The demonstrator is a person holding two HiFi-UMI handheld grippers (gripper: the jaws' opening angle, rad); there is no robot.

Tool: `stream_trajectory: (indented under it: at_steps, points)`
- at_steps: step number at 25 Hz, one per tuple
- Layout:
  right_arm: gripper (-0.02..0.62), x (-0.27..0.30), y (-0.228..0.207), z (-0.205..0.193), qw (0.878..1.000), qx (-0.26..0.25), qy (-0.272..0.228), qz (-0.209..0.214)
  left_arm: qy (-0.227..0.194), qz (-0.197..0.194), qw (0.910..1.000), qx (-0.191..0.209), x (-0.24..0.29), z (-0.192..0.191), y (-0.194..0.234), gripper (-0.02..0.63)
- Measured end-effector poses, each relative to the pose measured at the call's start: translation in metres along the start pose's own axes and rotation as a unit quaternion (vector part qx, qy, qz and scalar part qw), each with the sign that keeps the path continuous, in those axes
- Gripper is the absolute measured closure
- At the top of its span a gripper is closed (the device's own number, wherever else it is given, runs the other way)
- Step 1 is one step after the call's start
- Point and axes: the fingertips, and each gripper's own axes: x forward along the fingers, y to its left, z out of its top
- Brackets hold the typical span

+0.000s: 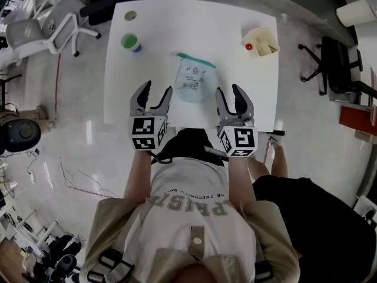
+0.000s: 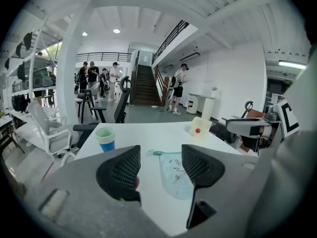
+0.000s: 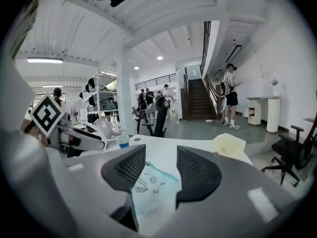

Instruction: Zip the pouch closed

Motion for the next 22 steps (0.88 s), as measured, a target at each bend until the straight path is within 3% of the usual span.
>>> stream_trajectory:
  at_steps: [9,22]
  points:
    - [0.425,0.024,-0.028,-0.011,0.999,-0.002,0.026,0.023,0.039,0.013,0.9991,-0.007,0.036,-0.013,-0.005,0.336]
    - [0.425,0.079,-0.065,-0.018,0.985,-0.062,0.069,0.145,0.094,0.039,0.9947,0.015,0.094,-0.029,0.004,0.337]
